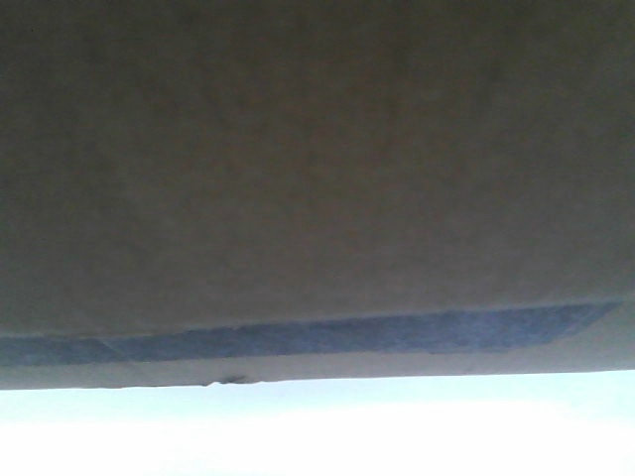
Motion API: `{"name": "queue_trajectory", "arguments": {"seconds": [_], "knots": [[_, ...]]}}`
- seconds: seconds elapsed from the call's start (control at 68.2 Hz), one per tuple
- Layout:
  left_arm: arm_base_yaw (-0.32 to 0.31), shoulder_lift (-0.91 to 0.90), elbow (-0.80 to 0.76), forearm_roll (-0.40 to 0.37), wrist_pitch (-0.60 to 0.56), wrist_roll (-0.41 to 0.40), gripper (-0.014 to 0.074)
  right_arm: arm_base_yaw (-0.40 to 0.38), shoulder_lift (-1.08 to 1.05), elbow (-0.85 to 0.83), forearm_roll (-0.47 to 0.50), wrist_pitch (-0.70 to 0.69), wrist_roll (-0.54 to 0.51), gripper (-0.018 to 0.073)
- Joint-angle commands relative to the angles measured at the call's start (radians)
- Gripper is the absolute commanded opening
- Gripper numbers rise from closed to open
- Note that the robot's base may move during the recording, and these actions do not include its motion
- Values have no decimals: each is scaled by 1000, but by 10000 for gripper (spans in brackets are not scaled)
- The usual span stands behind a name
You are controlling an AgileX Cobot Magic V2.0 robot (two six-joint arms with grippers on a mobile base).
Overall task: Grab box from left shelf to table start
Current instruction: 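Carry the box with both grippers while driving toward the white table, then lower the box with both grippers onto the white table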
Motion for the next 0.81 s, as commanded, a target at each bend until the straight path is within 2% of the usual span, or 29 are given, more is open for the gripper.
{"name": "queue_trajectory", "arguments": {"seconds": [0.0, 0.22, 0.367, 0.602, 0.792], "knots": [[-22, -3, -40, -64, -141, 104, -93, -6, 14, -31, -51, -152, -26, 60], [-22, -3, -40, -60, -132, 104, -93, -7, 15, -33, -52, -112, -25, 60], [-22, 56, -79, -11, -173, 104, -93, -7, 59, -68, -61, -48, -1, 60], [-22, 346, -255, -21, -154, 128, -93, -7, 288, -261, -159, 126, 57, 60], [-22, 560, -326, -37, -130, 148, -93, -7, 490, -391, -171, 234, 57, 60]]}}
